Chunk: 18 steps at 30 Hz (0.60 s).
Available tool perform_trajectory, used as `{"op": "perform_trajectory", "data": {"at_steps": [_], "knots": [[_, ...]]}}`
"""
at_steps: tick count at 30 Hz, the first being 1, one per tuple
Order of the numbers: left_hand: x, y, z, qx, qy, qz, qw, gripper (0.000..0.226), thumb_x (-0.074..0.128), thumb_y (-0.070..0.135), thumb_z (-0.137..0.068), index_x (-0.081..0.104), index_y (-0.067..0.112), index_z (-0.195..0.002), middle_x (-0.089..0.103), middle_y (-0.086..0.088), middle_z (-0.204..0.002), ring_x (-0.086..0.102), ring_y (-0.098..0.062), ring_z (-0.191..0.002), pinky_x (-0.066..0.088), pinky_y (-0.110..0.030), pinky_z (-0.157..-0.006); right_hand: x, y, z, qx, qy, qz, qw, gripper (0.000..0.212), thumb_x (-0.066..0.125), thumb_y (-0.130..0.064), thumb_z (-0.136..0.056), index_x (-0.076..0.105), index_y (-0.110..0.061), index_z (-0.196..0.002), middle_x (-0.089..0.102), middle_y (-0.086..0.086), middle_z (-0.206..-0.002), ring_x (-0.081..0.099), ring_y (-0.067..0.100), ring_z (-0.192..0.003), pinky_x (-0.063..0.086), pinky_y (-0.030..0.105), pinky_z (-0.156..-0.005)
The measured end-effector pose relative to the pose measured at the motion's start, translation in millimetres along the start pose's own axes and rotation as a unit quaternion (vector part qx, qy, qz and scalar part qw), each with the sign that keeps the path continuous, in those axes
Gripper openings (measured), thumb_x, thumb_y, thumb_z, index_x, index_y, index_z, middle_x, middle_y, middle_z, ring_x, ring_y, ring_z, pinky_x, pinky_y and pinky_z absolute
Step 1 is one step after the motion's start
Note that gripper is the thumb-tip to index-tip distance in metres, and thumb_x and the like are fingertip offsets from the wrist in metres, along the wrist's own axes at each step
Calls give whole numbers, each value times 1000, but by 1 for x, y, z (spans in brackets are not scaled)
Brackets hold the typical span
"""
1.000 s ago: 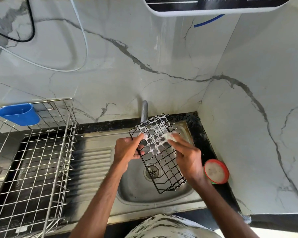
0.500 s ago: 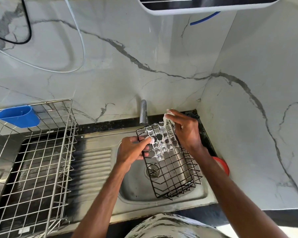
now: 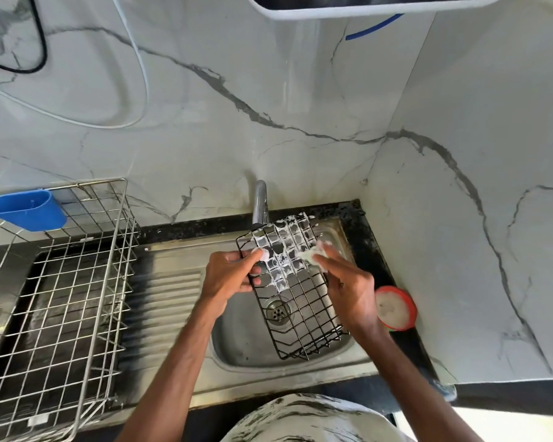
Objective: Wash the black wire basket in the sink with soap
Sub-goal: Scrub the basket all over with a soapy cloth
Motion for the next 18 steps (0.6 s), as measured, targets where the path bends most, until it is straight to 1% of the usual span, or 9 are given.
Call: {"op": "perform_trajectory", "data": {"at_steps": [3, 4, 7, 8, 10, 13, 16, 18], "knots": [[5, 1, 6, 6, -8, 2, 1000, 22, 82, 36, -87, 75, 18, -98, 80, -8, -82, 79, -37, -82, 65, -37, -69, 6, -2, -35, -19, 15, -5, 1000, 44, 59, 19, -88, 74, -12, -116, 67, 6, -130, 65, 17, -121, 54, 16, -92], [6, 2, 7, 6, -7, 5, 1000, 24, 82, 36, -87, 75, 17, -98, 80, -9, -82, 79, -37, -82, 65, -38, -71, 9, -1, -46, -22, 20, -13, 999, 44, 58, 19, -89, 74, -11, -117, 67, 6, -131, 65, 17, -121, 52, 14, -94], [7, 2, 11, 4, 5, 15, 1000, 33, 82, 39, -85, 77, 11, -103, 80, -10, -85, 79, -38, -82, 65, -46, -78, 12, -5, -59, -24, 21, -32, 999, 44, 57, 18, -90, 73, -11, -120, 66, 9, -132, 63, 8, -118, 58, 19, -84], [6, 2, 12, 3, 10, 17, 1000, 34, 82, 40, -84, 77, 11, -103, 80, -11, -85, 78, -39, -82, 65, -48, -79, 11, -6, -56, -28, 23, -31, 999, 43, 58, 17, -90, 73, -11, -120, 67, 9, -131, 63, 8, -118, 59, 21, -84], [4, 2, 13, 5, 21, 17, 1000, 33, 83, 40, -83, 77, 13, -101, 80, -10, -84, 78, -38, -81, 65, -49, -80, 7, -6, -40, -29, 33, -30, 999, 41, 63, 14, -90, 73, -11, -120, 68, 10, -129, 64, 13, -120, 59, 24, -88], [1, 0, 14, 6, 24, 7, 1000, 32, 83, 41, -83, 77, 15, -101, 81, -8, -83, 79, -35, -79, 65, -49, -80, -5, -4, -7, -12, 43, -32, 999, 43, 66, 14, -87, 73, -12, -121, 70, 7, -125, 66, 15, -118, 61, 28, -86], [1, 0, 15, -1, 20, 0, 1000, 25, 81, 39, -87, 77, 18, -99, 80, -8, -82, 79, -34, -79, 66, -46, -77, -14, -2, 8, 30, 33, -53, 998, 46, 64, 13, -88, 73, -15, -123, 68, 3, -130, 63, 11, -123, 57, 23, -92], [3, 3, 16, -9, 14, 3, 1000, 25, 79, 40, -88, 76, 17, -99, 80, -11, -82, 79, -34, -80, 66, -43, -73, -18, -2, 4, 73, 20, -63, 995, 46, 67, 7, -89, 71, -22, -124, 66, -1, -133, 63, 7, -122, 58, 21, -90]]}}
Point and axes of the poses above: each hand's wrist, its own z-axis away from the middle knuckle, its own x-axis out of the palm, y = z × x, the point moved 1 cm from there along -z, towards the middle knuckle
